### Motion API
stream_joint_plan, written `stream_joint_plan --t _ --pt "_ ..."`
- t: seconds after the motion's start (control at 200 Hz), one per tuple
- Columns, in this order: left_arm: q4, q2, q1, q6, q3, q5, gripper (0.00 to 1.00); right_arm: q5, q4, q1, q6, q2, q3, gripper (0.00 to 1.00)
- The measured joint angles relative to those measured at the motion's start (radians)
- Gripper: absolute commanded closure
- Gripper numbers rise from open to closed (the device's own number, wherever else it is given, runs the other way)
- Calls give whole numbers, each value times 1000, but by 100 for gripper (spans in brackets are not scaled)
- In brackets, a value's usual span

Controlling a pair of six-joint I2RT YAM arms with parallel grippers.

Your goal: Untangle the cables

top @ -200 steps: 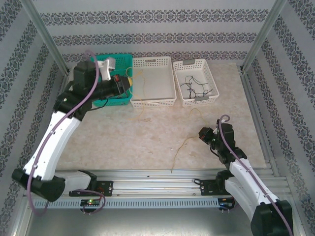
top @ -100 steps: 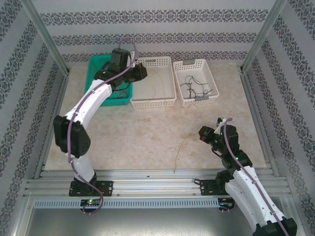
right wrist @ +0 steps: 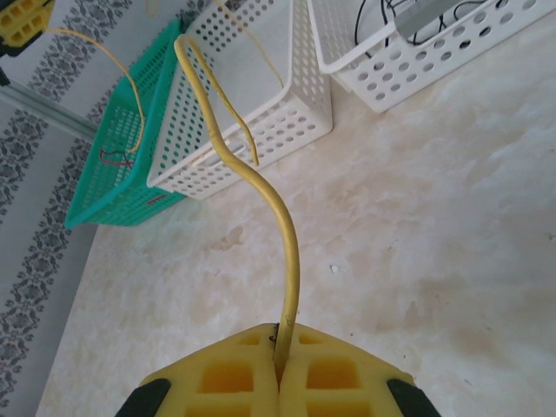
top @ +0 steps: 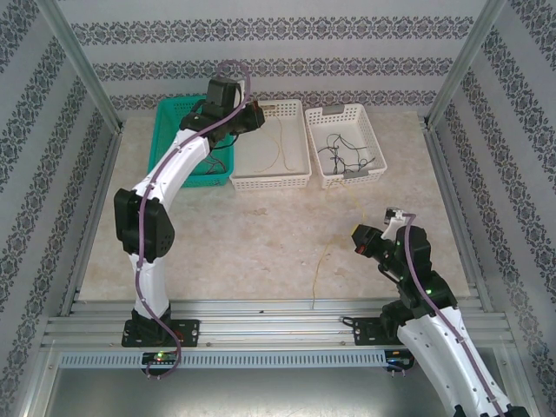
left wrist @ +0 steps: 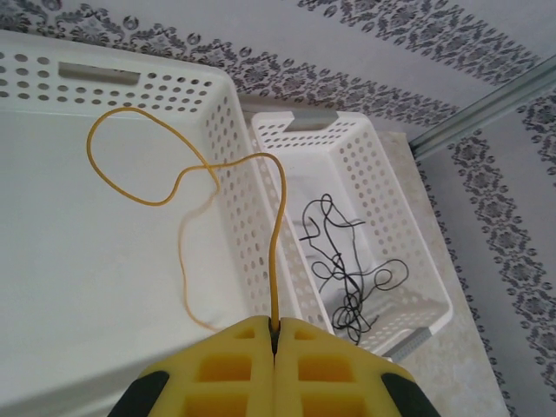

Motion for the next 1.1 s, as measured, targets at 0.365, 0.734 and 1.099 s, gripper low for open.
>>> stream_joint_plan --t 0.365,0.734,1.099 --pt "-3 171 0 7 -1 -63 92 -8 -79 19 -11 -42 127 100" --pt "-32 206 -3 32 -1 -70 67 -19 -116 40 -57 33 328 100" --pt "-29 64 -21 40 -153 -55 36 -22 -135 53 -64 42 345 100"
